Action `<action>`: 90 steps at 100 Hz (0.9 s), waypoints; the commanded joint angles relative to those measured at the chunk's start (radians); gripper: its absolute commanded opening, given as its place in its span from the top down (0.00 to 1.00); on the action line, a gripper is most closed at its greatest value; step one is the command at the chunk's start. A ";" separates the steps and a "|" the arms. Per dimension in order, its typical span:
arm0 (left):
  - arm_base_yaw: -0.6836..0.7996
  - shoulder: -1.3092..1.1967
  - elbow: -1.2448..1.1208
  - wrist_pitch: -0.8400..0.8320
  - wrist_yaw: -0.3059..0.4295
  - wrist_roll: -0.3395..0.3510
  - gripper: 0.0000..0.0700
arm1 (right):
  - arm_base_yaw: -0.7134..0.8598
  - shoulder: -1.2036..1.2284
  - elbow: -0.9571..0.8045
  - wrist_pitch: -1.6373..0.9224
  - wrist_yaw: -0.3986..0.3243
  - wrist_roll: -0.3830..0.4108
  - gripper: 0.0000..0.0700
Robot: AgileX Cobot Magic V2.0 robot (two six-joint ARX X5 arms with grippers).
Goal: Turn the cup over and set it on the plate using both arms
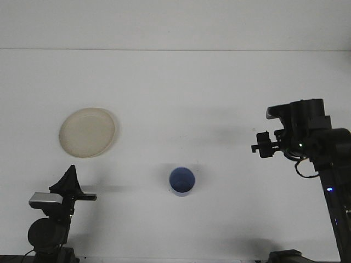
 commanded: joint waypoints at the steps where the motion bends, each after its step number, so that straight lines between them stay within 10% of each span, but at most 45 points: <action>1: 0.001 -0.002 -0.020 0.011 0.001 0.007 0.98 | -0.004 -0.056 -0.061 0.069 -0.002 -0.006 0.41; 59: 0.001 -0.002 -0.020 0.011 0.001 0.007 0.98 | -0.006 -0.659 -0.889 0.882 0.001 0.072 0.41; 90: 0.001 -0.002 -0.020 0.011 0.001 0.007 0.98 | -0.005 -0.742 -0.999 1.087 0.061 0.041 0.41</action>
